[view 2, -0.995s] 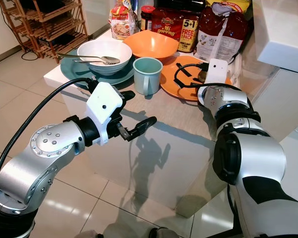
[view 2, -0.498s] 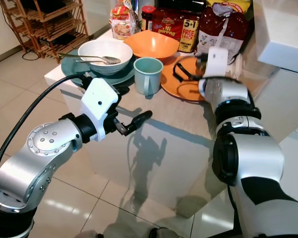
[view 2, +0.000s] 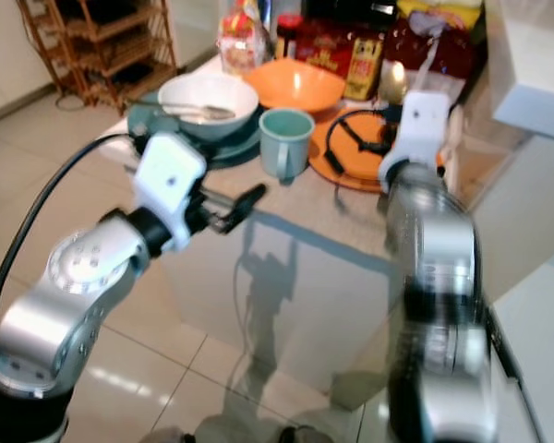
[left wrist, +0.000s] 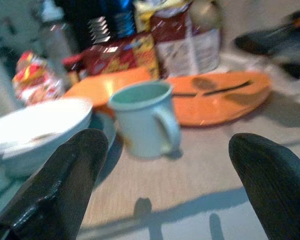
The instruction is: Setting the table
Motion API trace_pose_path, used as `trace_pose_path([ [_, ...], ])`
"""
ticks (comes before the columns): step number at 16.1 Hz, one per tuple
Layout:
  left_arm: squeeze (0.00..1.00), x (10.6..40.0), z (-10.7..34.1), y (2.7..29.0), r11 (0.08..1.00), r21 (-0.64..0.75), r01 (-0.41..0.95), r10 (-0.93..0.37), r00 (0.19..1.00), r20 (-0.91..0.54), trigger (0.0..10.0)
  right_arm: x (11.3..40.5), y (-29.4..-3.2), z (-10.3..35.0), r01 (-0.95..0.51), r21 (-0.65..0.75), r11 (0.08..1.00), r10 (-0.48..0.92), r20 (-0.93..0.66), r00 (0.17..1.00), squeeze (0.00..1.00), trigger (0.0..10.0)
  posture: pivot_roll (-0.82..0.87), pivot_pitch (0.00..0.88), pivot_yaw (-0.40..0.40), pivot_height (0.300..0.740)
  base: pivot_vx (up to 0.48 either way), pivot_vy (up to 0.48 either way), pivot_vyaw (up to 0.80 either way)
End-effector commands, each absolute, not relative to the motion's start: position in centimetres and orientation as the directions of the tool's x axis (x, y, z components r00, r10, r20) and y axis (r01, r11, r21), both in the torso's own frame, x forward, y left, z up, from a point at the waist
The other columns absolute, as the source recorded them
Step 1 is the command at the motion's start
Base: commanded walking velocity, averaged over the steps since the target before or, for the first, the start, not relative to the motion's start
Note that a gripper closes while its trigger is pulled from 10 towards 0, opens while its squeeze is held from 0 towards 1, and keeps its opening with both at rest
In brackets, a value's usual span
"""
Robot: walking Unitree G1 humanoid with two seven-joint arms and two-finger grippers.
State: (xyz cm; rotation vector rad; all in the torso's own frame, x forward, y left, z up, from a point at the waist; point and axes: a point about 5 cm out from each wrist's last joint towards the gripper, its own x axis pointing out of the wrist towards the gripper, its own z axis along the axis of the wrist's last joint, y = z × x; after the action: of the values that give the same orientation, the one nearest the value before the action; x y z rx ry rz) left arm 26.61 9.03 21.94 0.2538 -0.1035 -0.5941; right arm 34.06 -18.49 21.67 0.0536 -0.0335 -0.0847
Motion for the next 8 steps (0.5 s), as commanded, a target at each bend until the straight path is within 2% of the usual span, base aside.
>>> trace_pose_path([
  [1,0.0,26.7,21.7,9.3,0.821,0.27,0.502,-0.529,0.848,0.03,10.0,32.7,-18.5,22.8,0.076,0.086,0.993,-0.087,0.139,0.986,0.0,0.0,0.06,0.038,-0.034,0.74,0.0,0.0,0.0],
  [2,0.0,26.6,21.5,9.3,0.828,0.27,0.492,-0.518,0.855,0.03,10.0,31.1,-18.5,22.1,0.083,0.088,0.993,-0.098,0.186,0.978,0.0,10.0,0.06,0.039,-0.037,0.74,0.0,0.0,0.0],
  [6,0.0,26.1,20.9,9.1,0.826,0.254,0.502,-0.527,0.849,0.033,10.0,27.4,-18.4,19.1,0.065,0.104,0.992,-0.084,0.197,0.977,0.0,10.0,0.06,0.045,-0.033,0.74,0.0,0.0,0.0],
  [8,0.0,25.9,20.5,9.1,0.825,0.253,0.505,-0.526,0.85,0.019,10.0,26.7,-18.2,18.5,0.042,0.064,0.997,-0.054,0.212,0.976,0.0,10.0,0.06,0.047,-0.031,0.74,0.0,0.0,0.0],
])
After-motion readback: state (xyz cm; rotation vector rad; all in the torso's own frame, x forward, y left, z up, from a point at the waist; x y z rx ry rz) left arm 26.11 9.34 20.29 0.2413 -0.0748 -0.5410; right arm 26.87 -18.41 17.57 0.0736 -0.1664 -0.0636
